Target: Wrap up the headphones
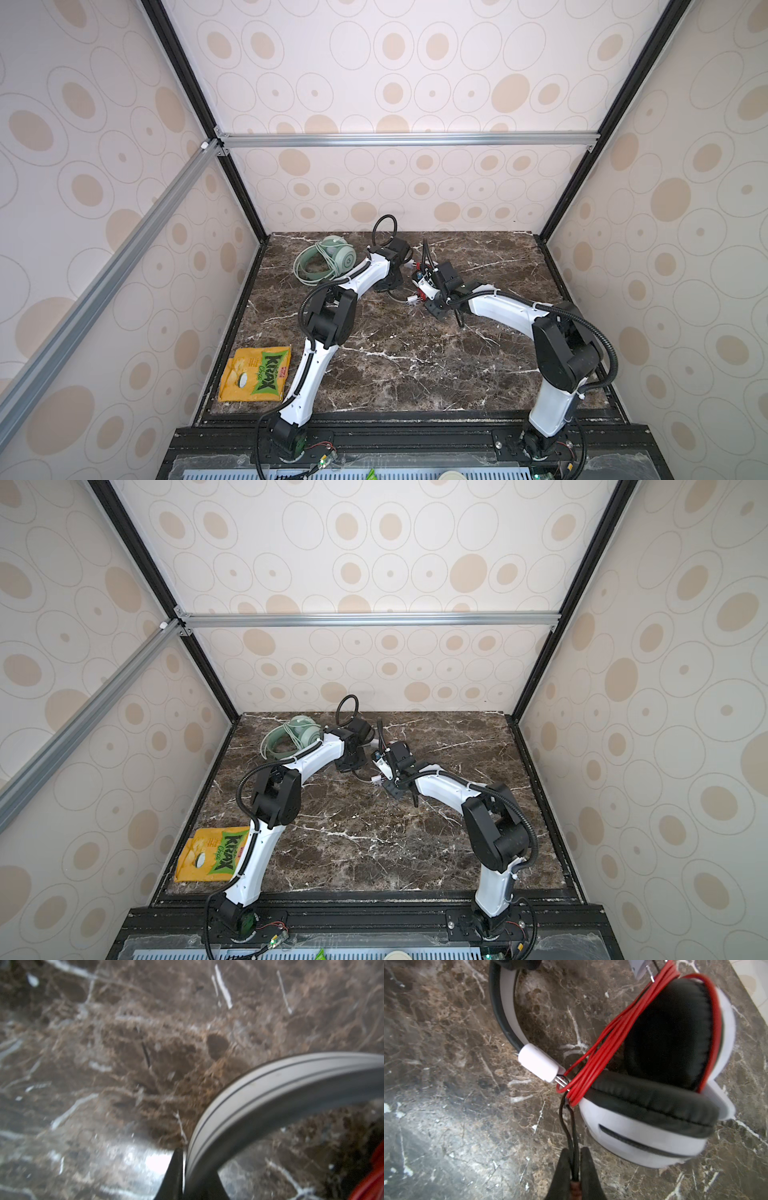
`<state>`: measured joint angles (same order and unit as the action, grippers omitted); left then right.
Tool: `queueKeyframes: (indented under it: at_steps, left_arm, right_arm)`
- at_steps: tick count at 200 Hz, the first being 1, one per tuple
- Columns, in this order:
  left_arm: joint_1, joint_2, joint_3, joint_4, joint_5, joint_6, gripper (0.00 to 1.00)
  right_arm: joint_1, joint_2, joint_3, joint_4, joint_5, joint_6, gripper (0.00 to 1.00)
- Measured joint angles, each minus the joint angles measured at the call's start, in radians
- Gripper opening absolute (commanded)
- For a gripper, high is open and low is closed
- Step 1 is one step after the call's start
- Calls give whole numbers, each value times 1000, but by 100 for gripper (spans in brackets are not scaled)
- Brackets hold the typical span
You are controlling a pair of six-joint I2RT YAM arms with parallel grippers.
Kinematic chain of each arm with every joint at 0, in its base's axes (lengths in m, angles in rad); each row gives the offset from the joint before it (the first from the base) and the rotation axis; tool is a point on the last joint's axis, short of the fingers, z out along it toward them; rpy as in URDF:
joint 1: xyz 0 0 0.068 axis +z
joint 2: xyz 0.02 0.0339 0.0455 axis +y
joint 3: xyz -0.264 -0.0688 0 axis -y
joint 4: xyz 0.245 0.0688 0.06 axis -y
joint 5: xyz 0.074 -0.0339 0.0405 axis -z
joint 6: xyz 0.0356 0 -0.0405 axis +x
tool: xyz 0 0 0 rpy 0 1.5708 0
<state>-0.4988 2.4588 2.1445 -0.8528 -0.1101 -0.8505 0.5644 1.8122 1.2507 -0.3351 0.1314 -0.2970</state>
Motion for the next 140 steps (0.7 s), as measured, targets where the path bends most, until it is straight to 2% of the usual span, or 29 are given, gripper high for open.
queueKeyframes:
  at_steps: [23,45,62,84,101,121,140]
  left_arm:
    - [6,33,50,4,18,7,20]
    - [8,47,79,7,30,20,36]
    - [8,47,82,8,34,27,57]
    - [10,35,69,22,33,45,97]
    - [10,-24,-5,59,34,59,98]
    - [10,-132,-99,78,25,71,98]
    - [10,-254,-148,100,1,82,98]
  right_arm:
    - [-13,0,0,18,3,1,4]
    - [-16,0,0,25,3,1,6]
    - [-16,1,0,25,0,1,8]
    - [-16,2,0,21,-7,4,16]
    - [-16,2,3,17,-23,11,29]
    - [-16,0,1,13,-49,18,39]
    - [-16,-34,-42,21,-85,26,43]
